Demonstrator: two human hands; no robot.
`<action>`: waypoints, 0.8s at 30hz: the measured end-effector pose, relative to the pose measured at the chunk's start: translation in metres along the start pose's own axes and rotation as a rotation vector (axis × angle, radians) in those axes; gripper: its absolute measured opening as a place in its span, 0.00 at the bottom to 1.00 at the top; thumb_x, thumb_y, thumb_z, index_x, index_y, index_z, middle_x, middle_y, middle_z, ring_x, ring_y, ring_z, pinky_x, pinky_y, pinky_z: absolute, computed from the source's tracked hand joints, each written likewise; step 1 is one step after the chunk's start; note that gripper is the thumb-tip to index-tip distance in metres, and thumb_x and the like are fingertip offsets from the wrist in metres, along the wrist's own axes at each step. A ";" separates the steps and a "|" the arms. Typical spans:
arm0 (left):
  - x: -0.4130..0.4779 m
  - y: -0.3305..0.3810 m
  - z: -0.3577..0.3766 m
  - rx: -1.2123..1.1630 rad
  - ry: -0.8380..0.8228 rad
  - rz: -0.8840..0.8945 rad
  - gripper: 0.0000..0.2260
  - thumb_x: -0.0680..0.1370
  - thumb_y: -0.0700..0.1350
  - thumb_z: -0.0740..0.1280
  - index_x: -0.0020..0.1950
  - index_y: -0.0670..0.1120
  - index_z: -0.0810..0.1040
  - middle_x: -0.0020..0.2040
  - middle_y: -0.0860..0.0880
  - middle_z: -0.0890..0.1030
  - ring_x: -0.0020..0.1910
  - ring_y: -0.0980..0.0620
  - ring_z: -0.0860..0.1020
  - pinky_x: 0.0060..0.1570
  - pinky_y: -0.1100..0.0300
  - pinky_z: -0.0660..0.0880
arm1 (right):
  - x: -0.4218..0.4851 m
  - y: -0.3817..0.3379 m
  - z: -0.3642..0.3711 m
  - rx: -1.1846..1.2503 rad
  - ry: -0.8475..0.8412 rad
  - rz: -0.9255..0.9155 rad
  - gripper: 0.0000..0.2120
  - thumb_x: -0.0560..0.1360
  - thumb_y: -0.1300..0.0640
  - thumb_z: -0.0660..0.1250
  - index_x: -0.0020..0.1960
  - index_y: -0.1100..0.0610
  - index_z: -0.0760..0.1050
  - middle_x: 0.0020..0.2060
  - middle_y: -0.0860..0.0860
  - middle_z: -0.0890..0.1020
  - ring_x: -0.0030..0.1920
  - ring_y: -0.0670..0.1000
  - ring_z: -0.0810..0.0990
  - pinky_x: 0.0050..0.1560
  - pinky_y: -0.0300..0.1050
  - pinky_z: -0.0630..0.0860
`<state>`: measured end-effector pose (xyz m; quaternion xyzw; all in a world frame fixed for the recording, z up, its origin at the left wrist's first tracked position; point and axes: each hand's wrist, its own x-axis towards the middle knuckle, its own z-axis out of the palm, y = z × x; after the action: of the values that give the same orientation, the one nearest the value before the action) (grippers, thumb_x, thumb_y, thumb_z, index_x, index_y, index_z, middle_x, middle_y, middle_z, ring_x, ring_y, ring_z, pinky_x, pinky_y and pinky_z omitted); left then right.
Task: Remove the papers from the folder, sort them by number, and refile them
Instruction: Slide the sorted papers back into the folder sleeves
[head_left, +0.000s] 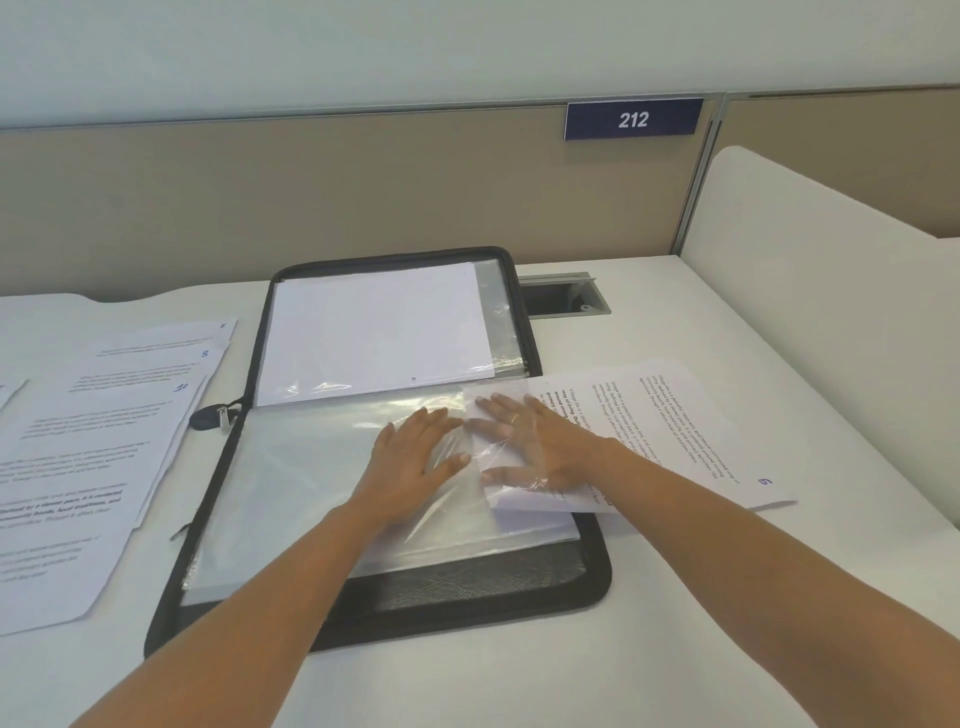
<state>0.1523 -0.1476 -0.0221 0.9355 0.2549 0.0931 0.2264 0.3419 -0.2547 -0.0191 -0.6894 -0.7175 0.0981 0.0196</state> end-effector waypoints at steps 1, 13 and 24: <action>-0.003 -0.001 0.001 0.040 -0.033 0.001 0.47 0.62 0.79 0.37 0.74 0.57 0.60 0.76 0.55 0.57 0.76 0.55 0.50 0.73 0.49 0.44 | 0.002 0.001 0.001 -0.041 -0.008 0.014 0.37 0.74 0.30 0.48 0.77 0.45 0.43 0.76 0.48 0.41 0.76 0.47 0.38 0.72 0.51 0.34; -0.015 0.008 0.000 0.234 -0.155 0.070 0.54 0.54 0.82 0.32 0.76 0.60 0.48 0.77 0.57 0.44 0.76 0.56 0.40 0.71 0.43 0.36 | -0.011 -0.005 -0.012 0.167 -0.043 0.023 0.33 0.78 0.39 0.54 0.77 0.50 0.49 0.77 0.46 0.47 0.76 0.44 0.44 0.75 0.46 0.39; -0.015 0.005 0.003 0.262 -0.180 0.076 0.53 0.54 0.83 0.32 0.76 0.61 0.45 0.77 0.57 0.43 0.76 0.56 0.40 0.72 0.43 0.36 | -0.020 -0.001 0.000 -0.069 -0.100 -0.064 0.55 0.59 0.18 0.39 0.77 0.48 0.38 0.77 0.48 0.41 0.76 0.47 0.38 0.72 0.56 0.34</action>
<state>0.1425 -0.1606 -0.0229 0.9705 0.2079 -0.0166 0.1209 0.3420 -0.2747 -0.0166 -0.6605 -0.7422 0.1070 -0.0368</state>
